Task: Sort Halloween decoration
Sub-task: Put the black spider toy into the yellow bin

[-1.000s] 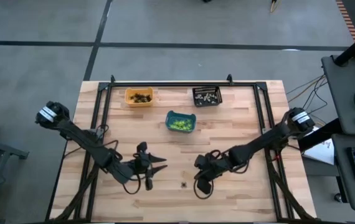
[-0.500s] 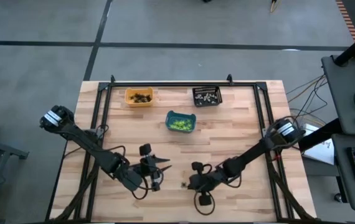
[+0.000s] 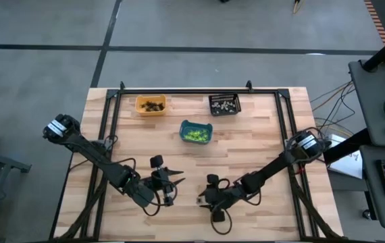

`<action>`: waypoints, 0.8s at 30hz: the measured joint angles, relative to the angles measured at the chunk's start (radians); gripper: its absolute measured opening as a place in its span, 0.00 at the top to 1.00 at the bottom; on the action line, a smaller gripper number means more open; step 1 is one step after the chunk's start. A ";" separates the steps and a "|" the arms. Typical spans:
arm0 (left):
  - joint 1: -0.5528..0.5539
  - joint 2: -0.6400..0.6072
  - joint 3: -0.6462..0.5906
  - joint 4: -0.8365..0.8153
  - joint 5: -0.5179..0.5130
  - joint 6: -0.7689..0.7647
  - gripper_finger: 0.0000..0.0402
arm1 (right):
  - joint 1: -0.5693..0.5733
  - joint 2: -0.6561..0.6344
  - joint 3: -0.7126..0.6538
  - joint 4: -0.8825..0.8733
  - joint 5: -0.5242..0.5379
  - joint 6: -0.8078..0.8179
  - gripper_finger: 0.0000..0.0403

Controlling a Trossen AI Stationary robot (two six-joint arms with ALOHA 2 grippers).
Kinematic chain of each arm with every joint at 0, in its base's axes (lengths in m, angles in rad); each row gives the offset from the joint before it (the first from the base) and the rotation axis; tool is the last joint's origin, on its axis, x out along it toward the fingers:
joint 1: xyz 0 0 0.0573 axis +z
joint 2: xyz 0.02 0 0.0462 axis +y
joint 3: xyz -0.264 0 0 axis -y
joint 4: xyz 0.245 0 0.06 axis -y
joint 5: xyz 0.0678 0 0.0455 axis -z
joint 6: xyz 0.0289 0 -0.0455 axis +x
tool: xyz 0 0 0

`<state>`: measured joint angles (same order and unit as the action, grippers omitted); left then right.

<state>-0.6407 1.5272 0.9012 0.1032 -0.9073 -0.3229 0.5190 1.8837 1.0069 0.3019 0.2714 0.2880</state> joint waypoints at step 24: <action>0.003 0.000 -0.013 0.000 -0.001 -0.029 0.77 | -0.025 0.102 0.001 0.032 0.013 0.034 0.83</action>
<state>-0.6380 1.5269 0.8881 0.1031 -0.9085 -0.3522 0.4941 1.9853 1.0080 0.3335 0.2843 0.3216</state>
